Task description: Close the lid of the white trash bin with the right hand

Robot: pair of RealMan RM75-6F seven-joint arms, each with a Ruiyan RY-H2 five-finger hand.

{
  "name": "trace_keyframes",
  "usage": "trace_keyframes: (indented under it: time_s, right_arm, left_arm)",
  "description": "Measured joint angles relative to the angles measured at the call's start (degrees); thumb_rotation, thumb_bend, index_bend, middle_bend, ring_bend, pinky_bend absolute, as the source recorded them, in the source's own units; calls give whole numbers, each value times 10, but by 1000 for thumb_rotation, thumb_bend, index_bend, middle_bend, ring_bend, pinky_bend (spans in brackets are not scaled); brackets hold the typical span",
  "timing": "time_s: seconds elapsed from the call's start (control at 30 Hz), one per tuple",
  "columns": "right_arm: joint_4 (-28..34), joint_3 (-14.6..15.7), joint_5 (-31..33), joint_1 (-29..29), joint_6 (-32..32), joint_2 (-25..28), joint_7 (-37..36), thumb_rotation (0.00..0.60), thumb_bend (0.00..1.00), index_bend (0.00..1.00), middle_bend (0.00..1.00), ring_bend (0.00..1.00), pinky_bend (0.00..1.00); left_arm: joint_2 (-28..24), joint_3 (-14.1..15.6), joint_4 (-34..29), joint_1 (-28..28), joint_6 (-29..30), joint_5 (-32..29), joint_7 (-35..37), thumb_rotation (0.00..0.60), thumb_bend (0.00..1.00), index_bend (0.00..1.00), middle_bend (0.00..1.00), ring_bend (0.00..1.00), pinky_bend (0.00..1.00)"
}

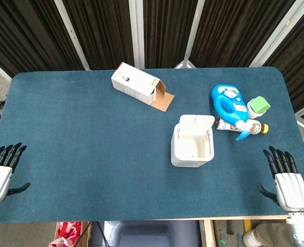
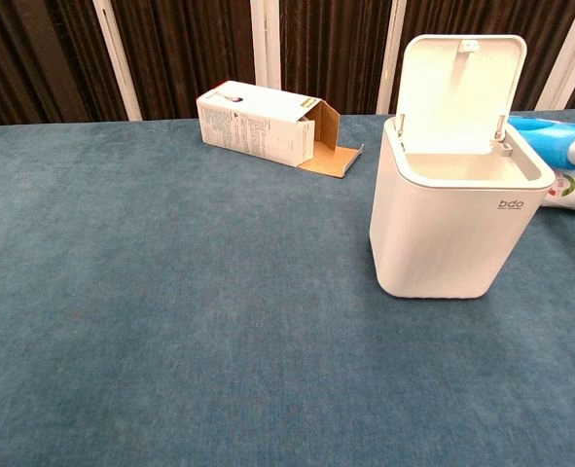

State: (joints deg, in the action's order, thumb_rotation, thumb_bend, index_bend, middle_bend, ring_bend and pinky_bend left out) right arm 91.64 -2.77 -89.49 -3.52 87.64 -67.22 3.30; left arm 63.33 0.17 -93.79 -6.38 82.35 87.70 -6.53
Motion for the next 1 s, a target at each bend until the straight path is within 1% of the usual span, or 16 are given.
trace_keyframes:
  time_s: [0.27,0.5,0.53,0.57,0.6,0.63,0.67,0.7,0.77,0.87,0.93,1.0]
  right_arm:
    - [3,2,-4,1,3,2,-2,600,237,0,0,0,0]
    - [23,-4,-7,-4,1,9,0,600,238,0,0,0,0]
    - [29,-5,-5,-6,-1,11,-1,600,238,0,0,1,14]
    - [35,-7,-3,-9,-5,13,-2,600,238,0,7,22,70]
    - [45,-11,1,-13,-11,17,-3,600,238,0,27,55,130]
    - [54,-15,5,-16,-16,20,-4,600,237,0,82,128,247]
    - [63,-19,10,-21,-21,24,-6,600,242,0,172,230,366]
    - [77,-26,17,-27,-30,29,-7,600,256,0,243,302,435]
    - [96,-39,30,-41,-46,39,-9,600,333,0,446,507,596]
    - [119,-63,59,-65,-77,54,-13,600,460,0,635,693,704]
    - [136,-80,87,-82,-102,65,-17,600,521,0,689,743,725]
    - [152,-98,122,-99,-127,76,-20,600,570,0,716,768,738]
  left_arm:
    - [0,0,-2,0,1,1,-1,600,0,0,0,0,0]
    - [-2,-1,-2,1,0,-4,3,600,0,0,0,0,0]
    - [-2,-1,-2,1,0,-4,4,600,0,0,0,0,0]
    - [-3,-1,-2,1,0,-5,5,600,0,0,0,0,0]
    - [-3,-2,-2,1,0,-5,6,600,0,0,0,0,0]
    - [-4,-2,-2,2,1,-6,7,600,0,0,0,0,0]
    - [-4,-2,-2,2,1,-6,8,600,0,0,0,0,0]
    - [-5,-3,-2,2,2,-6,8,600,0,0,0,0,0]
    - [-5,-3,-2,2,3,-5,9,600,0,0,0,0,0]
    - [-5,-2,-3,1,1,-5,10,600,0,0,0,0,0]
    - [-5,-2,-4,0,-2,-4,10,600,0,0,0,0,0]
    - [-4,-2,-6,-2,-5,-4,9,600,0,0,0,0,0]
